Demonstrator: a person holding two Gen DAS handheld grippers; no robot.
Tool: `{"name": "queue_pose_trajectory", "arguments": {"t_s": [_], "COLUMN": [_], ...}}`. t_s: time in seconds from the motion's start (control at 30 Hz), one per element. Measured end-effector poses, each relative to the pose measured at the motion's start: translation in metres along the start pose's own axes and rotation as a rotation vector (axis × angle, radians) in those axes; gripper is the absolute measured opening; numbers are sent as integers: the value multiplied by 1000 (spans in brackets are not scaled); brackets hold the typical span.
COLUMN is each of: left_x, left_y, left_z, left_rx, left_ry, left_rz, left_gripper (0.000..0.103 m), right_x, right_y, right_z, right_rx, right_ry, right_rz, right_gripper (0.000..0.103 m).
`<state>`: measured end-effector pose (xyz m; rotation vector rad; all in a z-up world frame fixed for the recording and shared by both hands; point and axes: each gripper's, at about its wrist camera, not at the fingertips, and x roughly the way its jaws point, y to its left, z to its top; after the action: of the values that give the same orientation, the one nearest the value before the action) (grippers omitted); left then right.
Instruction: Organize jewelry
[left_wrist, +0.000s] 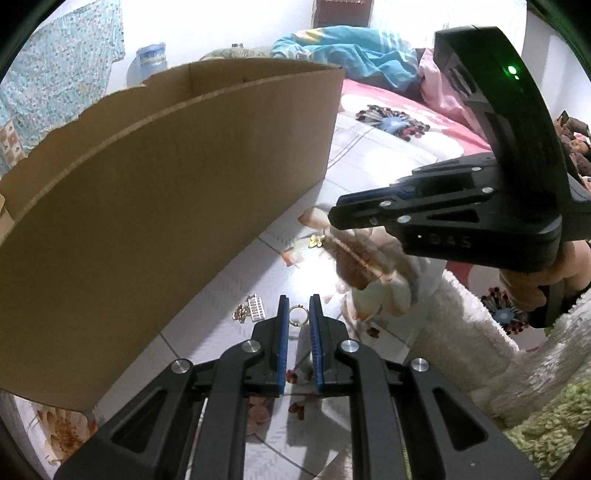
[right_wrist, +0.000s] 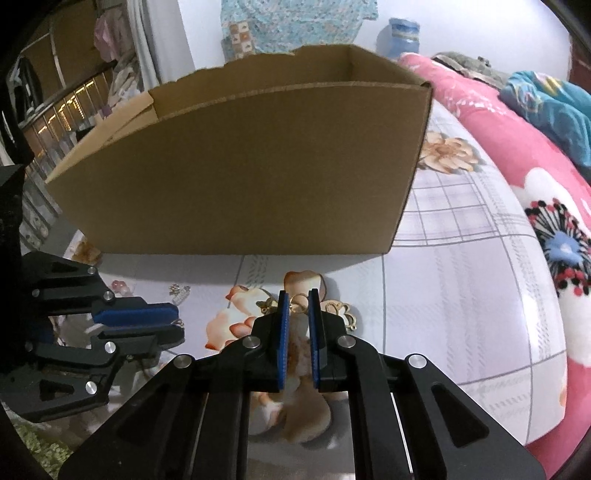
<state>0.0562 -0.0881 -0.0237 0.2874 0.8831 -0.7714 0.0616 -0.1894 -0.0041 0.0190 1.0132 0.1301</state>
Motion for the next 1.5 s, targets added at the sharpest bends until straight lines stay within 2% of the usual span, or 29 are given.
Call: {"name": "queue_pose_trajectory", "arguments": {"t_s": [0.17, 0.37, 0.47, 0.57, 0.63, 0.73, 0.8, 1.0, 1.03, 1.07, 1.13, 1.33, 1.4, 1.43, 1.5], "left_x": [-17, -56, -74, -80, -76, -59, -42, -11, -9, -7, -9, -17, -23, -26, -33], "left_y": [-2, 2, 9, 23, 34, 54, 69, 92, 93, 95, 95, 84, 81, 80, 76], "left_z": [8, 31, 48, 67, 78, 92, 101, 115, 114, 114, 112, 115, 116, 115, 114], "left_rx": [-1, -9, -2, -24, -50, -97, -144, -214, -228, -247, -257, -220, -220, -224, -227], "left_ry": [-52, -186, -243, -266, -252, -191, -138, -52, -44, -38, -55, -93, -109, -117, -134], "left_rz": [-22, -64, -52, -18, 0, 57, 81, 130, 130, 128, 124, 151, 152, 147, 137], "left_gripper": [10, 10, 10, 10, 11, 10, 10, 11, 16, 26, 34, 39, 47, 55, 56], "right_x": [-28, -68, -83, -76, -65, -44, -30, -13, -12, -12, -15, -30, -38, -41, -48], "right_y": [-4, -3, -1, 8, 11, 11, 9, -3, -5, -7, -9, -11, -11, -11, -11], "right_z": [1, 24, 42, 67, 78, 92, 100, 111, 112, 112, 112, 103, 99, 99, 96], "right_rx": [23, 22, 6, -6, -18, -5, 0, 31, 42, 52, 66, 87, 98, 101, 106], "right_ry": [-67, -194, -269, -295, -287, -238, -209, -177, -176, -177, -187, -216, -230, -236, -247], "right_rz": [26, 63, 102, 133, 134, 151, 137, 96, 97, 98, 100, 95, 93, 95, 93], "right_gripper": [8, 8, 8, 8, 8, 8, 8, 11, 12, 13, 15, 20, 23, 25, 29]}}
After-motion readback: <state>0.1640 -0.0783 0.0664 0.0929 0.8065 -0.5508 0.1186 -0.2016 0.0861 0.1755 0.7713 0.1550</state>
